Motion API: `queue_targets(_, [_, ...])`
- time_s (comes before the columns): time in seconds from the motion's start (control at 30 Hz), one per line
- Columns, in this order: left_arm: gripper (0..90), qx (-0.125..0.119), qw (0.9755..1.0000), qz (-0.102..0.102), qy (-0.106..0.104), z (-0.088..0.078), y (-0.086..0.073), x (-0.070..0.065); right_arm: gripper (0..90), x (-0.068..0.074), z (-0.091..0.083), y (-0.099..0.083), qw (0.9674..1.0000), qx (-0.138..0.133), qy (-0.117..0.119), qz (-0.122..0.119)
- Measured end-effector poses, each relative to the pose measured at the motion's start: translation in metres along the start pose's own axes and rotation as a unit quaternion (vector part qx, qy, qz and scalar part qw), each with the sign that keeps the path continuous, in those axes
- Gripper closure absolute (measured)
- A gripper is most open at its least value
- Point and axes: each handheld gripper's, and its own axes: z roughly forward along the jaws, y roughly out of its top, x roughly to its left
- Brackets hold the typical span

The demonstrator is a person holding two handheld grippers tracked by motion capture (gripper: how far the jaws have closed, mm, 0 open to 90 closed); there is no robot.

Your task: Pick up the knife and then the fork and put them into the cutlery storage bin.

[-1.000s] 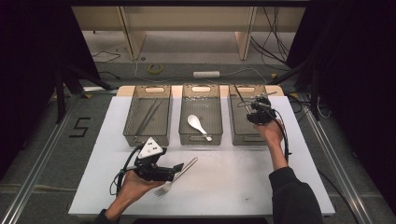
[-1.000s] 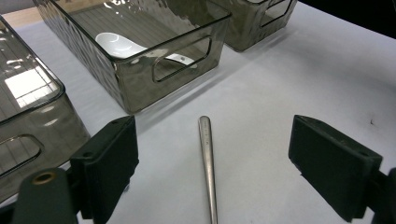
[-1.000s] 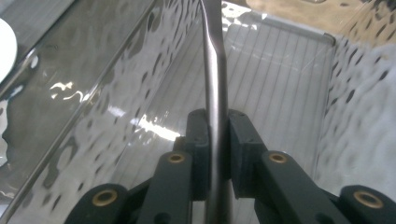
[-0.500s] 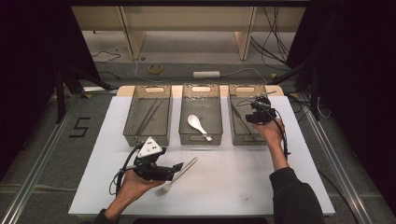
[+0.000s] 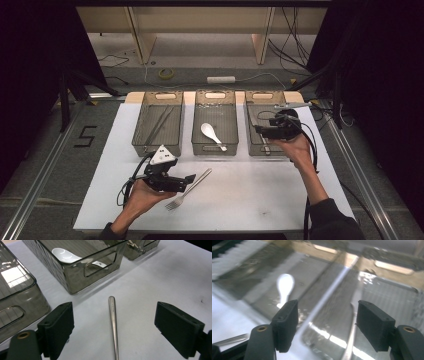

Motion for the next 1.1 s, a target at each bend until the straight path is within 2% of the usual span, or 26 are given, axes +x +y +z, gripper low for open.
queue_targets(0.17, [15.5,0.043,0.9990,0.011,0.003,0.004,0.003,-0.003,33.9,0.020,-0.018,-0.015,0.9988,-0.021,0.039,-0.022])
queue_targets(0.23, [16.1,0.064,0.9978,0.018,0.008,0.008,0.004,-0.005,32.9,0.027,-0.023,-0.023,0.9979,-0.026,0.051,-0.029])
queue_targets(0.37, [18.6,0.101,0.9946,0.024,0.009,0.014,0.003,-0.006,32.8,0.035,-0.031,-0.040,0.9957,-0.039,0.080,-0.024])
queue_targets(0.53, [21.5,0.126,0.9916,0.025,0.011,0.017,0.003,-0.005,32.5,0.042,-0.034,-0.058,0.9945,-0.047,0.090,-0.024])
queue_targets(0.73, [24.0,0.143,0.9893,0.028,0.012,0.019,0.003,-0.005,29.8,0.049,-0.037,-0.073,0.9931,-0.062,0.098,-0.018])
queue_targets(0.87, [27.6,0.159,0.9866,0.033,0.010,0.022,0.002,-0.004,29.2,0.054,-0.040,-0.080,0.9914,-0.076,0.105,-0.017])
queue_targets(1.1, [35.1,0.193,0.9799,0.047,0.012,0.027,0.002,-0.004,29.0,0.061,-0.042,-0.089,0.9913,-0.072,0.108,-0.022])
